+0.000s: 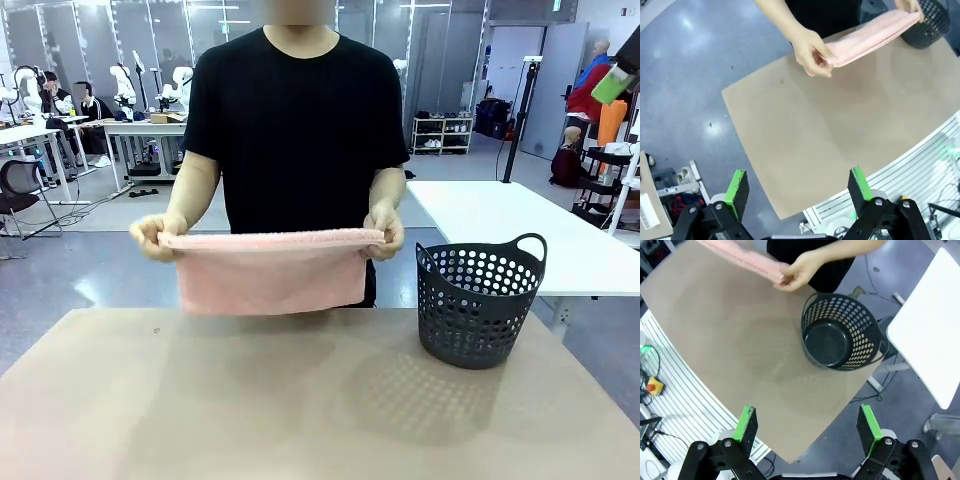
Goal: Fold the towel.
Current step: Release the end of the 100 cm Hotel Towel you were holding.
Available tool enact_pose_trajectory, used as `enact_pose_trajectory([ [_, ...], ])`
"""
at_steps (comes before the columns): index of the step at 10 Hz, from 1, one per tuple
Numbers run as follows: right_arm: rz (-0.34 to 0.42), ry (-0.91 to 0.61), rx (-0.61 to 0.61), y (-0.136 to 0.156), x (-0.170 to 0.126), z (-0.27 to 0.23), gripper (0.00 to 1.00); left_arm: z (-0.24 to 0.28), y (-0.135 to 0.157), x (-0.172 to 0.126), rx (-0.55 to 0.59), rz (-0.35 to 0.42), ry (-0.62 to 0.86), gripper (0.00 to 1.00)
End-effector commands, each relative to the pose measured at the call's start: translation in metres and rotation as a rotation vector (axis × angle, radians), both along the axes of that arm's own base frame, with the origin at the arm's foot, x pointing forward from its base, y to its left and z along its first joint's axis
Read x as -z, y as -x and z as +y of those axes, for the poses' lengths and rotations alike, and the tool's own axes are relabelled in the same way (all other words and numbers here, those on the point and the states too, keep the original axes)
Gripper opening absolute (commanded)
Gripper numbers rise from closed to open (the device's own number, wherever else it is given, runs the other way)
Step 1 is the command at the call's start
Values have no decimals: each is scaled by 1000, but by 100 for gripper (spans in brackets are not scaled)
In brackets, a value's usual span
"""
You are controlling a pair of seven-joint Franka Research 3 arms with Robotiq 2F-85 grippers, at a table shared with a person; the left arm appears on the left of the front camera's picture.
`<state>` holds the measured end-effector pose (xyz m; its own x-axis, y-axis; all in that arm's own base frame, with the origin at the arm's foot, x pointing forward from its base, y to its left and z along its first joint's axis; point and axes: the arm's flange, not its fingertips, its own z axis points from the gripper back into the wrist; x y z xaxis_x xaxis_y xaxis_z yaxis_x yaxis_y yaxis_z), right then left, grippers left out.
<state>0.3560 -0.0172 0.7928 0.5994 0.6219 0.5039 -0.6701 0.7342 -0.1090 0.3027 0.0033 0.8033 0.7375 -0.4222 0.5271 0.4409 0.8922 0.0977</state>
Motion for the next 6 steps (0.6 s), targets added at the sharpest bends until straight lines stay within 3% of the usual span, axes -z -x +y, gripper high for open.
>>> enact_pose_trajectory([
  [1, -11, -24, 5, -1, -7, -4, 100, 1, 0, -3, 12, 8, -4, 100],
  [6, -11, -24, 5, -1, -7, -4, 100, 1, 0, -3, 12, 8, -4, 100],
])
